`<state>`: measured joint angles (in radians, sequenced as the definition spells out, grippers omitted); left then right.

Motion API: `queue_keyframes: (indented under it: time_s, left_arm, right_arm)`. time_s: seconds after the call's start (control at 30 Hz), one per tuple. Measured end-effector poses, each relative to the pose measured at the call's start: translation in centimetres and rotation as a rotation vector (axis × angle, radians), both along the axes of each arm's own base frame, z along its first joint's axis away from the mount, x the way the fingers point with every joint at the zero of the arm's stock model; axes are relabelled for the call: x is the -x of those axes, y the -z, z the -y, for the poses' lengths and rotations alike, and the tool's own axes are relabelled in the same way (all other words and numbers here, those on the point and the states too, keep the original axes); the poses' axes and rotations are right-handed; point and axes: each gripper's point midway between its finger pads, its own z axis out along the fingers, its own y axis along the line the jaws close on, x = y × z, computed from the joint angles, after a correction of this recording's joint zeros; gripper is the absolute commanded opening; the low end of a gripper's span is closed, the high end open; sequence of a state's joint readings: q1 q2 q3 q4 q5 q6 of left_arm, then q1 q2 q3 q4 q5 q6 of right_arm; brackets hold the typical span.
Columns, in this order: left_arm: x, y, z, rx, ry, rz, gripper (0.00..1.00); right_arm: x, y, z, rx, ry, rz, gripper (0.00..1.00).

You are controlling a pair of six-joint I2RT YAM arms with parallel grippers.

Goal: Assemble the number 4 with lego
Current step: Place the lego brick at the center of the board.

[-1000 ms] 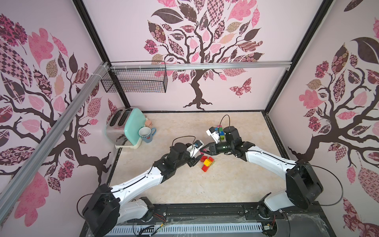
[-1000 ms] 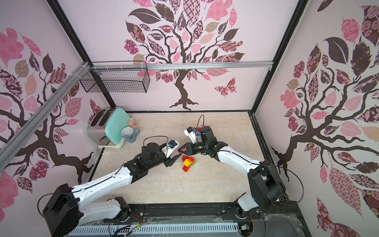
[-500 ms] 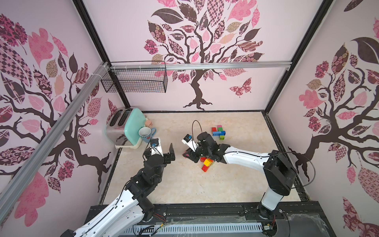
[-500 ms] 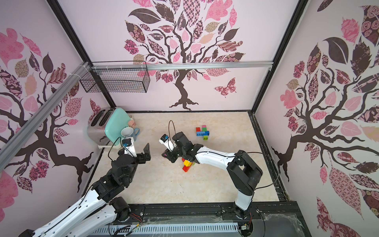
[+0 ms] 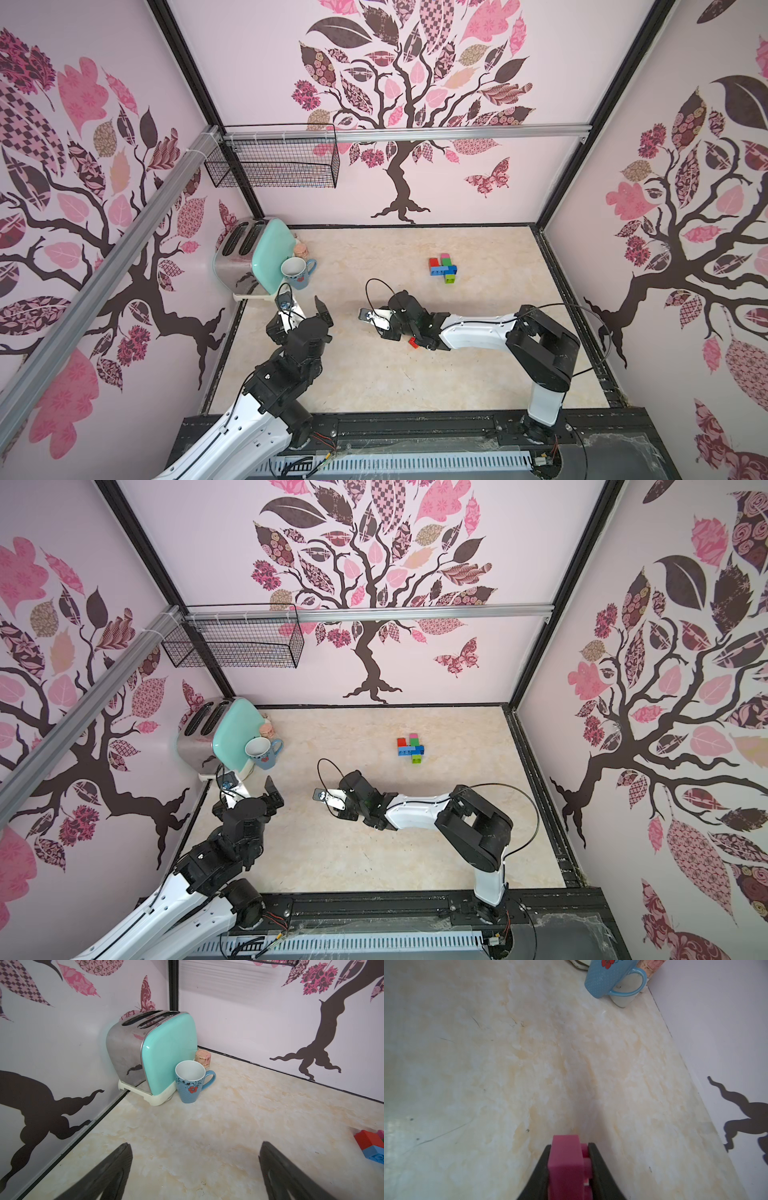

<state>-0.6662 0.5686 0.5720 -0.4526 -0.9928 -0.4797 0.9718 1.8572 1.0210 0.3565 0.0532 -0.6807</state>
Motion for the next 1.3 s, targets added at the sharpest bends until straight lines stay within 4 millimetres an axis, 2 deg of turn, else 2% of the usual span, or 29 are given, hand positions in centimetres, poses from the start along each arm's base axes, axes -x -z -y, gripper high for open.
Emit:
queue_keyframes:
  time_s: [0.23,0.43,0.5,0.63,0.77,0.97,1.3]
  left_arm:
    - [0.4,0.1,-2.3,0.088,-0.071,0.026,0.98]
    - [-0.5,1.6,-1.6,0.099,-0.043,-0.036,0.98]
    - [-0.8,2.4,-1.1,0.088,-0.03,-0.07,0.98]
    - [-1.5,3.8,-0.4,0.068,-0.007,-0.133,0.98]
    - [-1.8,4.6,0.1,0.058,0.007,-0.168,0.98]
    - [-1.8,4.7,0.2,0.062,0.017,-0.172,0.98]
    - [-2.0,5.1,0.6,0.058,0.038,-0.193,0.98]
  right_arm:
    - [-0.5,3.1,0.2,0.124,-0.047,0.247,0.0]
    - [-0.2,3.5,0.1,0.168,-0.067,0.326,0.16]
    - [0.0,3.9,0.2,0.183,-0.076,0.318,0.21]
    - [1.4,5.9,0.7,0.247,-0.113,0.255,0.29]
    - [1.8,6.2,0.6,0.261,-0.121,0.229,0.37]
    - [1.8,5.8,-0.2,0.255,-0.111,0.148,0.55]
    - [3.9,5.8,-0.2,0.242,-0.154,0.0,0.62]
